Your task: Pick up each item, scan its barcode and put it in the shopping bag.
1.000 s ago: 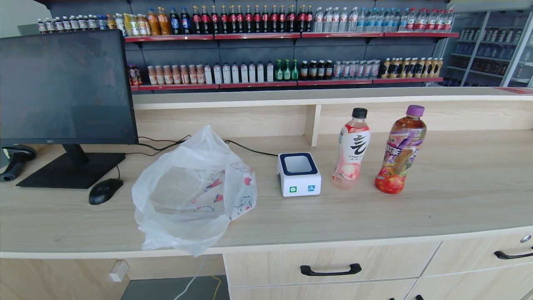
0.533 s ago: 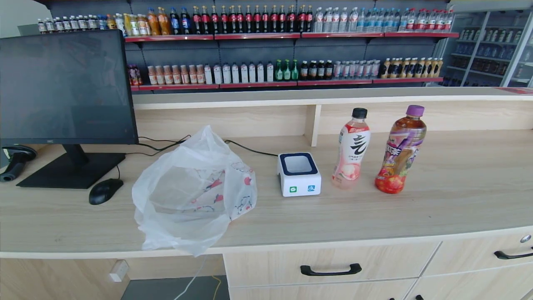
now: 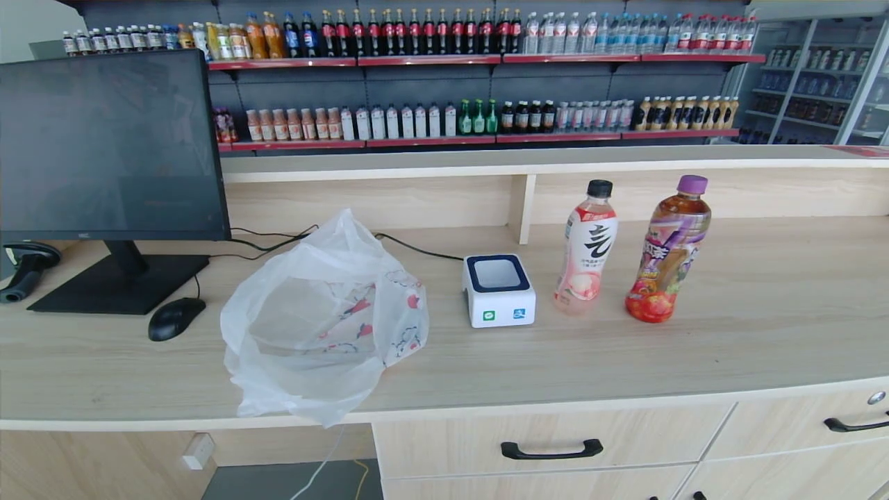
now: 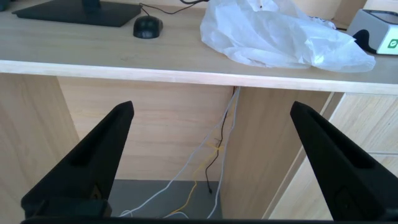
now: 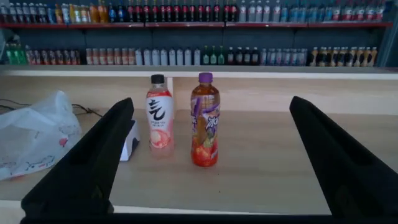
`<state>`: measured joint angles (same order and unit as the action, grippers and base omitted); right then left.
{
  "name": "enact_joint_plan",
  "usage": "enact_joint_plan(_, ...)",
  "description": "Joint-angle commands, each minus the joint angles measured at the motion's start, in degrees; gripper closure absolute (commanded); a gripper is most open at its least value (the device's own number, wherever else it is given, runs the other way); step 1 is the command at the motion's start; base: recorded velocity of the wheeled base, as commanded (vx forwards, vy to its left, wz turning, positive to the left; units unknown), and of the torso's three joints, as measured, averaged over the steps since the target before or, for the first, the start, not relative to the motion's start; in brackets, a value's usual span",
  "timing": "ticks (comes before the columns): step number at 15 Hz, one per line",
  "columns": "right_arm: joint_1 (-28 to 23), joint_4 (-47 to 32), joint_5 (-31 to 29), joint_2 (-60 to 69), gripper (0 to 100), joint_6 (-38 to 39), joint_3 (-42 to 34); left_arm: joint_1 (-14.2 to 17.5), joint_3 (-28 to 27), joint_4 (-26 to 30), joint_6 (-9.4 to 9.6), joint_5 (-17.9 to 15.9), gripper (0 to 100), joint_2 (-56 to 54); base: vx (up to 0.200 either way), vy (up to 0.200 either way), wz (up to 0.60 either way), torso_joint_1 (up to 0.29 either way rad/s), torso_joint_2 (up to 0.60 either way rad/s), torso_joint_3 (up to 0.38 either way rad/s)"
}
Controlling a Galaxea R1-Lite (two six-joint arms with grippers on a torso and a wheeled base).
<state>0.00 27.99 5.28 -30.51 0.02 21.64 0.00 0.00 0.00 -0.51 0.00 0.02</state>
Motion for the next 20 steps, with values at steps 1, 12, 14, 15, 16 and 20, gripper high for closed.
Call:
enact_joint_plan(1, -0.09, 24.13, -0.01, -25.12, 0, -0.11, 2.27, 0.00, 0.00, 0.00, -0.02, 0.00, 0, -0.02, 0.000, 0.000, 0.00, 0.000, 0.00, 0.000)
enact_joint_plan(12, 5.36, 62.01, -0.09, -65.73, 0, -1.52, 7.37, 0.00, 0.00, 0.00, -0.02, 0.00, 0, -0.02, 0.000, 0.000, 0.00, 0.000, 0.00, 0.000)
enact_joint_plan(14, 5.54, 62.01, -0.44, -65.73, 0, -1.87, 4.82, 0.00, 0.00, 0.00, -0.02, 0.00, 0, -0.02, 0.000, 0.000, 0.00, 0.000, 0.00, 0.000)
enact_joint_plan(15, 5.54, 62.01, -1.32, -65.99, 0, -1.87, 4.99, 0.00, 0.00, 0.00, -0.02, 0.00, 0, -0.02, 0.000, 0.000, 0.00, 0.000, 0.00, 0.000)
enact_joint_plan(16, 6.06, 62.01, -1.85, -66.34, 0, -1.87, 4.99, -0.09, 0.00, 0.00, -0.02, 0.00, 0, -0.02, 0.000, 0.000, 0.00, 0.000, 0.00, 0.000)
enact_joint_plan(20, 17.40, 62.01, -9.59, -65.20, 0, -0.73, 0.77, -0.09, 0.00, 0.00, -0.02, 0.00, 0, -0.02, 0.000, 0.000, 0.00, 0.000, 0.00, 0.000)
